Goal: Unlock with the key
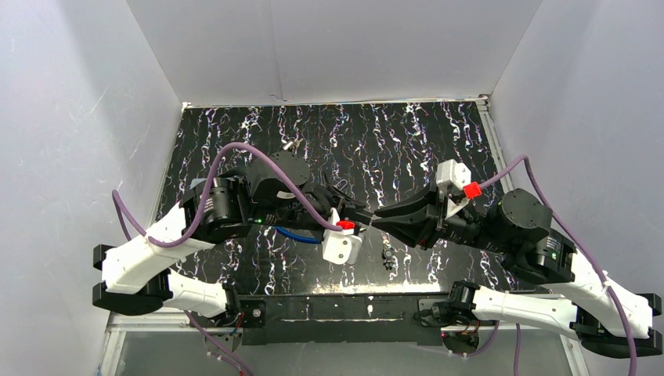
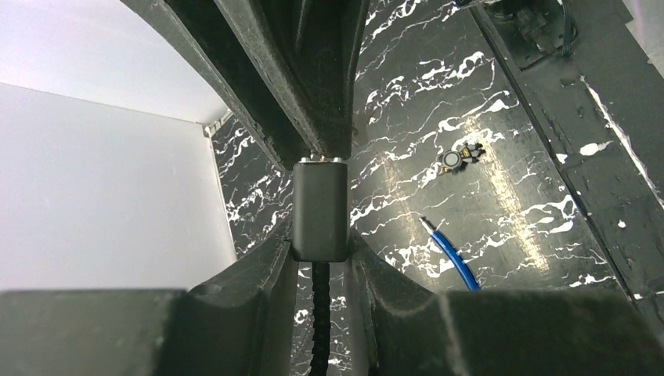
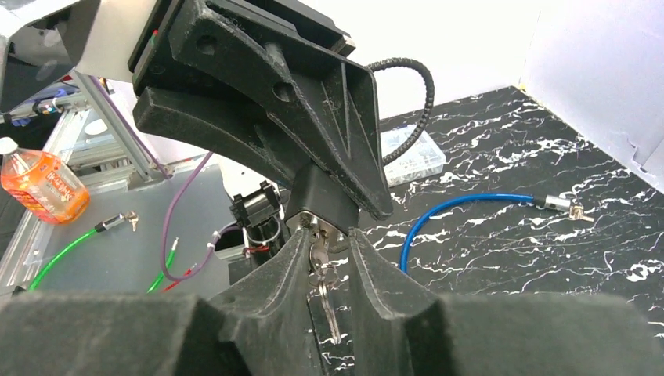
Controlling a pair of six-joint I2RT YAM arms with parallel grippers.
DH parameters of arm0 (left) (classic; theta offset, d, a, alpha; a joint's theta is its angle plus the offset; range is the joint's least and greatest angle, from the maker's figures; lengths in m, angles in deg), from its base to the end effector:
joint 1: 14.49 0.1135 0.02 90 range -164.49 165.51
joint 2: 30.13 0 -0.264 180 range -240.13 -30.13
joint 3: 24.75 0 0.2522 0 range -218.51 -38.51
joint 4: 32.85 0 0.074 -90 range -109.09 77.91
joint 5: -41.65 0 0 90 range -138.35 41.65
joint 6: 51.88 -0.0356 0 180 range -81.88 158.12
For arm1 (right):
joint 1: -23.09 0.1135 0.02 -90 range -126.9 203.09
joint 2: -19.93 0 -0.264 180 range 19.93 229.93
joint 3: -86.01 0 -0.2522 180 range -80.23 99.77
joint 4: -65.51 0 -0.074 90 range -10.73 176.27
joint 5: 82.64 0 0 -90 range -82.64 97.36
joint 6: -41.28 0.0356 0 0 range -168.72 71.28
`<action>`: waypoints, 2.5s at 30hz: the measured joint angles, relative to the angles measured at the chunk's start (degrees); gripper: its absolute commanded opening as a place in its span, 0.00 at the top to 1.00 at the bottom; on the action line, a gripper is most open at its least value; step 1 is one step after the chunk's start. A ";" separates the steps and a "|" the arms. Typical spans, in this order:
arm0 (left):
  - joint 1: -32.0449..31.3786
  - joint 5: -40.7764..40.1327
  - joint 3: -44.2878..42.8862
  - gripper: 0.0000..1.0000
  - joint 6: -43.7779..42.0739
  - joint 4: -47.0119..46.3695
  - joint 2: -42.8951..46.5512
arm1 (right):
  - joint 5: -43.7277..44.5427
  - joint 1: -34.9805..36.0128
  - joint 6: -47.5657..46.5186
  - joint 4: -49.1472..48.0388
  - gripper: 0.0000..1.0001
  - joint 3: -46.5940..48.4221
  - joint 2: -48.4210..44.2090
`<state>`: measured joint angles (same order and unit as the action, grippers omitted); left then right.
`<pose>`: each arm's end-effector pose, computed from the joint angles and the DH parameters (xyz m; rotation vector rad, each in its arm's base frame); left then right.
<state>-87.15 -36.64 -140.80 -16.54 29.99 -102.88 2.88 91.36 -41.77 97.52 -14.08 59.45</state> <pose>0.0610 -0.2196 0.5022 1.7827 0.7274 -0.4067 0.0406 0.1095 0.4609 -0.8367 1.2760 1.1245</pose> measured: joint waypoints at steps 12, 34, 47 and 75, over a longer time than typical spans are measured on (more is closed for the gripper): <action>-0.09 0.23 0.61 1.00 0.19 -1.05 -0.26 | -0.16 0.11 -2.40 3.76 0.97 1.69 0.08; -2.97 -4.62 0.73 1.00 -10.41 -1.07 -1.06 | 1.61 0.15 3.11 1.83 0.99 -1.75 -2.75; -5.55 -10.42 5.29 1.00 -18.04 -6.55 0.38 | 4.69 0.09 7.72 -0.51 0.99 -4.87 -5.63; -7.47 -12.13 8.21 1.00 -19.73 -12.64 4.76 | 10.43 -0.04 13.23 0.34 0.61 -1.97 -7.57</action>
<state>-94.63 -48.77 -132.59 -36.27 17.36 -98.12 13.32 91.32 -28.53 97.86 -16.05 51.88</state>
